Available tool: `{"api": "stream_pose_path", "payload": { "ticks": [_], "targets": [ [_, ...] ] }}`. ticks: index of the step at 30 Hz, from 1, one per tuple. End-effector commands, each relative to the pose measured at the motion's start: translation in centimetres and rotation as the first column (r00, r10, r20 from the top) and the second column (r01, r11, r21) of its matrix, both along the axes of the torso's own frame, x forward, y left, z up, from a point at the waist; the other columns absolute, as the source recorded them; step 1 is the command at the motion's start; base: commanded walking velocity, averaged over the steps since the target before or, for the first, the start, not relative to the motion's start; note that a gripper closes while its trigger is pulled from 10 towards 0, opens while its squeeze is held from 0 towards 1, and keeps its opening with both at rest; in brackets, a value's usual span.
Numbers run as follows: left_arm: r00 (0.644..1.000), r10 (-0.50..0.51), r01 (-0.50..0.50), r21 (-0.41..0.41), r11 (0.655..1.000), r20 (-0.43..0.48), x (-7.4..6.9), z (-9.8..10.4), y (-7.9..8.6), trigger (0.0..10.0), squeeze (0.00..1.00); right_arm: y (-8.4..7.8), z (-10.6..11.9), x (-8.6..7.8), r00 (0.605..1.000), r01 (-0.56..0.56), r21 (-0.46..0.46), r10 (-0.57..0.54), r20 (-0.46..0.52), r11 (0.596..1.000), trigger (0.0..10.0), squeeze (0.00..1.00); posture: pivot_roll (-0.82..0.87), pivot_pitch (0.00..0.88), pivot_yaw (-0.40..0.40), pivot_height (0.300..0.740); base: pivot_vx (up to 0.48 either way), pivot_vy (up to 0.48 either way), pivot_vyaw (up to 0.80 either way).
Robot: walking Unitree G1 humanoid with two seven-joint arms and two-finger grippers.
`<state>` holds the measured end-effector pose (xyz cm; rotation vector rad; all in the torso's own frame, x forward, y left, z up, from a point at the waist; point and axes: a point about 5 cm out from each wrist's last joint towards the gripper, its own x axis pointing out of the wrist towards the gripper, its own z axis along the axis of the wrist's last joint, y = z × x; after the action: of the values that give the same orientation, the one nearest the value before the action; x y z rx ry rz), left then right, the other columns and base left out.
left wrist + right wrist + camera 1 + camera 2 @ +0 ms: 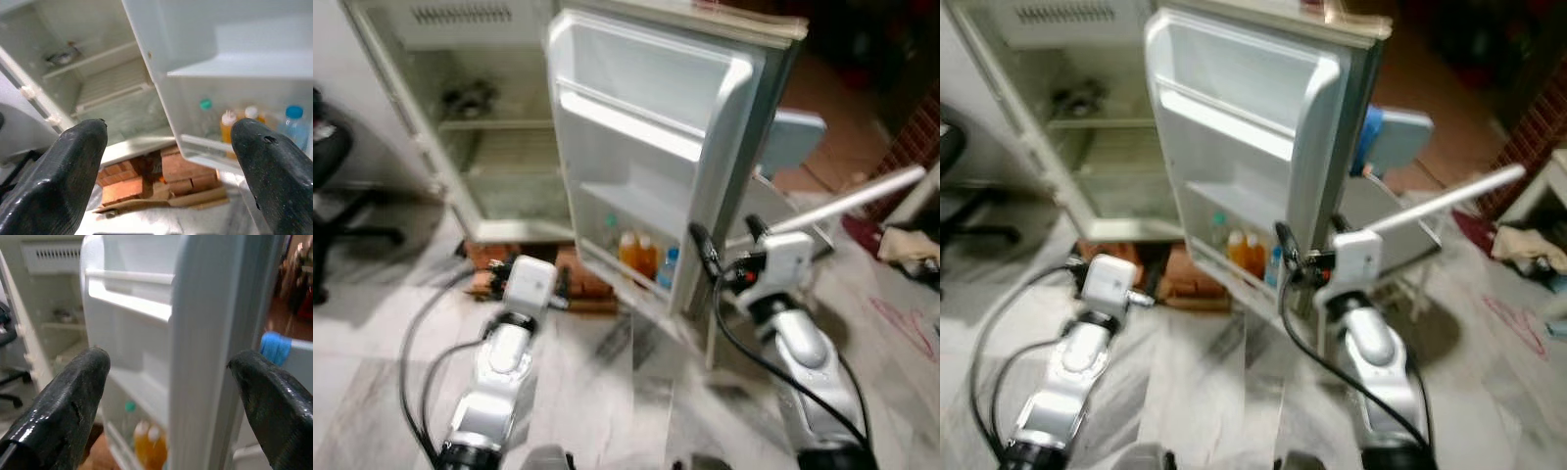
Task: Restocking fridge
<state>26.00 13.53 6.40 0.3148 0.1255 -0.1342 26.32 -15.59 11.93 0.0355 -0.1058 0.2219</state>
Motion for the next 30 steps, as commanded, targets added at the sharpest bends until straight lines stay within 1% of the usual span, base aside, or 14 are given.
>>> {"api": "stream_pose_path", "payload": {
  "ticks": [1, 8, 11, 14, 15, 16, 17, 23, 25, 27, 28, 29, 30],
  "targets": [
    [0.999, 0.037, -0.037, 0.031, 0.999, 0.006, 0.2, 0.2, 1.2, 10.0, 0.00, 0.7, 0.6, 0.3, 0.999, -0.015, 0.013, 0.014, 0.028, 1.000, 10.0, 0.00, -0.02, 0.024, 0.036, 0.740, 0.300, -0.322, 0.74],
    [0.999, 0.051, -0.051, 0.026, 0.998, 0.004, 0.3, 0.2, 1.4, 10.0, 0.00, 0.7, 0.9, 0.8, 0.999, -0.012, 0.021, 0.011, 0.042, 1.000, 10.0, 0.00, -0.02, 0.020, 0.034, 0.740, 0.299, -0.312, 0.71],
    [0.999, 0.053, -0.053, 0.019, 0.998, 0.006, 0.4, 0.2, 1.3, 10.0, 0.00, 0.6, 1.0, 0.9, 0.999, -0.004, 0.013, 0.003, 0.047, 1.000, 10.0, 0.00, -0.02, 0.019, 0.034, 0.740, 0.286, 0.000, 0.00],
    [0.999, 0.052, -0.052, 0.003, 0.999, 0.013, 0.4, 0.3, 1.2, 10.0, 0.00, 0.3, 1.0, 1.0, 0.999, 0.017, 0.041, -0.019, 0.049, 0.999, 10.0, 0.00, -0.02, 0.018, 0.033, 0.740, 0.160, 0.000, 0.00],
    [0.999, 0.049, -0.049, 0.000, 0.999, 0.016, 0.4, 0.4, 1.2, 10.0, 0.00, 0.3, 1.0, 1.1, 0.998, 0.024, 0.042, -0.026, 0.052, 0.999, 3.8, 0.00, -0.02, 0.017, 0.034, 0.740, 0.000, 0.000, 0.00],
    [0.999, 0.047, -0.047, -0.002, 0.999, 0.018, 0.4, 0.4, 1.1, 10.0, 0.00, 0.2, 1.1, 1.1, 0.998, 0.028, 0.040, -0.031, 0.054, 0.999, 3.8, 0.00, -0.02, 0.017, 0.034, 0.740, 0.000, 0.000, 0.00],
    [0.999, 0.046, -0.046, -0.003, 0.999, 0.019, 0.4, 0.4, 1.1, 10.0, 0.00, 0.2, 1.1, 1.1, 0.998, 0.032, 0.044, -0.035, 0.058, 0.999, 0.0, 0.00, -0.02, 0.016, 0.034, 0.740, 0.000, 0.000, 0.00],
    [0.999, 0.049, -0.049, -0.007, 0.999, 0.018, 0.4, 0.4, 1.1, 10.0, 0.00, 0.2, 1.1, 1.2, 0.997, 0.035, 0.041, -0.038, 0.060, 0.999, 0.0, 0.00, -0.02, 0.018, 0.033, 0.740, 0.000, 0.000, 0.00],
    [0.998, 0.069, -0.069, -0.023, 0.997, 0.003, 0.2, 0.3, 1.3, 10.0, 0.00, 0.2, 1.2, 1.3, 0.997, 0.040, 0.044, -0.043, 0.067, 0.998, 0.0, 0.00, -0.01, 0.021, 0.033, 0.740, 0.000, 0.000, 0.00],
    [0.995, 0.101, -0.101, -0.036, 0.994, -0.027, 0.0, -0.1, 1.9, 10.0, 0.00, 0.2, 1.3, 1.5, 0.996, 0.045, 0.044, -0.048, 0.073, 0.998, 0.0, 0.00, -0.01, 0.022, 0.033, 0.740, 0.000, 0.000, 0.00],
    [0.990, 0.124, -0.127, -0.052, 0.990, -0.063, -0.3, -0.6, 2.6, 10.0, 0.00, 0.2, 1.3, 1.7, 0.996, 0.046, 0.039, -0.049, 0.074, 0.998, 0.9, 0.00, 0.00, 0.024, 0.032, 0.740, 0.000, 0.000, 0.00],
    [0.990, 0.124, -0.127, -0.052, 0.990, -0.063, -0.3, -0.6, 2.6, 10.0, 0.00, 0.2, 1.3, 1.7, 0.996, 0.046, 0.039, -0.049, 0.074, 0.998, 0.9, 0.00, 0.00, 0.024, 0.032, 0.740, 0.000, 0.000, 0.00],
    [0.985, 0.146, -0.152, -0.058, 0.987, -0.090, -0.6, -1.0, 3.1, 10.0, 0.00, 0.1, 1.4, 1.9, 0.996, 0.050, 0.040, -0.053, 0.076, 0.998, 1.5, 0.00, 0.00, 0.025, 0.031, 0.740, 0.000, 0.000, 0.00]
  ]
}}
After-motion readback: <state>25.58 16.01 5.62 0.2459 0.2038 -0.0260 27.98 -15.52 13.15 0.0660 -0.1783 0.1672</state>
